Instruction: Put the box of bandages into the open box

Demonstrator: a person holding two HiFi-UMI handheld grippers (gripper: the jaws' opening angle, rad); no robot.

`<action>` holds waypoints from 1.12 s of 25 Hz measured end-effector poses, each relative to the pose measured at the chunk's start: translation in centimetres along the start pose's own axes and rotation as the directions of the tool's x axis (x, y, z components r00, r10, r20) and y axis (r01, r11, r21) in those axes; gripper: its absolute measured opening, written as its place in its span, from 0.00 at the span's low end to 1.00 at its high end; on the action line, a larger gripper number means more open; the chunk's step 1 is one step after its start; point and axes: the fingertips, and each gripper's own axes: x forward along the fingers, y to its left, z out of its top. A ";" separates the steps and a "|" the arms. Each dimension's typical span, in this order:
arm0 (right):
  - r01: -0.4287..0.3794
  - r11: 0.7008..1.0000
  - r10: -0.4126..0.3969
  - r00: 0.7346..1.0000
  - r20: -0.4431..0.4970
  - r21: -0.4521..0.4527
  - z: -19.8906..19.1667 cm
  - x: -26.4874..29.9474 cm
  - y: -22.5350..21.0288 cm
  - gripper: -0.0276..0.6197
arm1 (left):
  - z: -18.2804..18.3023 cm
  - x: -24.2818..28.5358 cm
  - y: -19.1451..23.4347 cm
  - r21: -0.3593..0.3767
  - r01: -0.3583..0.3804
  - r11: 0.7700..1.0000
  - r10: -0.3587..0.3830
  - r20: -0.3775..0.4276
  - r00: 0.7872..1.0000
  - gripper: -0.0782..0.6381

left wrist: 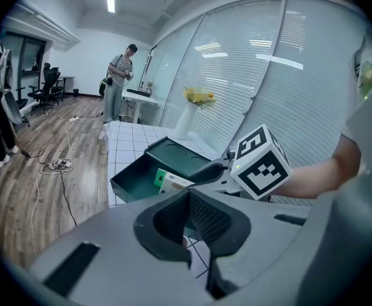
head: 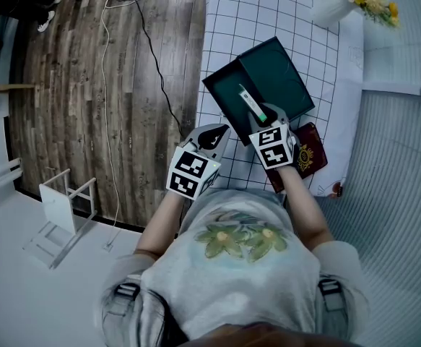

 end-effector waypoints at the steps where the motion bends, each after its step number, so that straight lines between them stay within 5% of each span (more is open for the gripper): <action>1: 0.003 1.000 -0.003 1.000 0.016 0.014 0.3 -0.3 -0.1 0.23 | 0.2 -0.1 0.0 0.003 -0.001 1.000 0.001 0.003 1.000 0.12; 11: 0.029 0.997 -0.040 0.984 0.173 0.069 3.3 -4.4 -0.4 0.13 | 1.8 -1.3 -1.2 0.062 -0.010 0.998 0.007 0.047 0.999 0.12; 19: -0.029 0.999 0.015 0.936 0.351 0.035 5.7 -9.5 1.0 0.06 | 3.1 -3.3 -2.5 0.101 -0.025 0.995 0.015 0.099 0.995 0.12; 28: -0.081 0.994 0.038 0.895 0.445 0.078 6.5 -14.7 2.7 0.05 | 4.5 -6.2 -4.3 0.150 -0.048 0.988 0.023 0.162 0.987 0.12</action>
